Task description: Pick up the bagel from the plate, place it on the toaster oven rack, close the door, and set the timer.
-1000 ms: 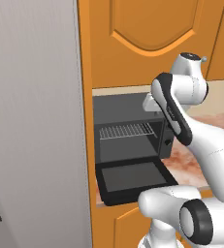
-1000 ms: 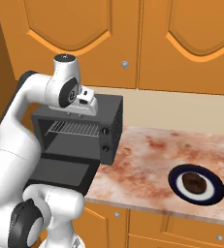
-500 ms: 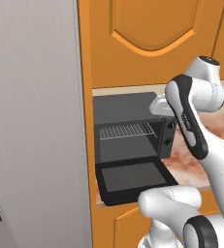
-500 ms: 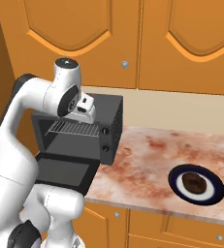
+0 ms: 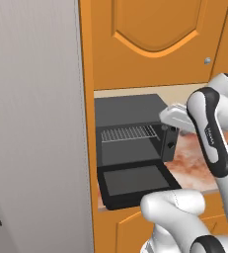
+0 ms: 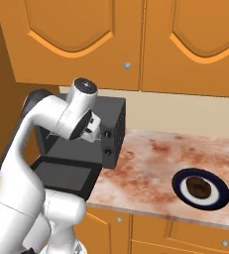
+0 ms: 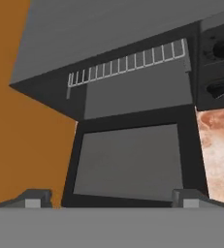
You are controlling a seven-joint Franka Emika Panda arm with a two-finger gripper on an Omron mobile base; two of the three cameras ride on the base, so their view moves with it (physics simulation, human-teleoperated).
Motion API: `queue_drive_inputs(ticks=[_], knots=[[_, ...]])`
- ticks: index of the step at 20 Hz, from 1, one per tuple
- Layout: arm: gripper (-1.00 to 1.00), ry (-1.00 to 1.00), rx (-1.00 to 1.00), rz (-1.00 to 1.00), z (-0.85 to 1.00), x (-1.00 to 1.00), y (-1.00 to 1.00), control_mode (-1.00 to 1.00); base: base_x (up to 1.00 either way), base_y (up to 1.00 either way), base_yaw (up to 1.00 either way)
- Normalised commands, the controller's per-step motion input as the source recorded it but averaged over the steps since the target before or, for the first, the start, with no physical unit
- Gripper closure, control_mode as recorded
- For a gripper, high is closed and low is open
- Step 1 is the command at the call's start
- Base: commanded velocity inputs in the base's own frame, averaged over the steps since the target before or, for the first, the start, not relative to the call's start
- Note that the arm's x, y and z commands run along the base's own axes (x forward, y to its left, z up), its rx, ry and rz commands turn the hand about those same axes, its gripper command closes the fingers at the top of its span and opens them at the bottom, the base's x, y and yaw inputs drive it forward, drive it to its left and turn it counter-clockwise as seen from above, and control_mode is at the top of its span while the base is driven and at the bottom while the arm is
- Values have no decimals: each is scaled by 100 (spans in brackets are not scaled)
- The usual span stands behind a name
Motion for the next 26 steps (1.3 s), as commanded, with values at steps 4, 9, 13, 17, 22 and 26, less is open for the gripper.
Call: queue_drive_inputs(ticks=[4, 9, 13, 17, 22, 26], knots=[[-100, -1, 19, -1, -43, 0, 5, -100, 0, 0, 0], [-100, -7, 18, -5, -43, 0, 35, -100, 0, 0, 0], [-100, -1, 15, -8, -37, 22, 58, -100, 0, 0, 0], [-100, 0, 16, -5, -32, 29, 44, -100, 0, 0, 0], [-100, -1, 16, 0, -24, 30, 19, -100, 0, 0, 0], [-100, 0, 11, 0, -23, 29, 2, -100, 0, 0, 0]])
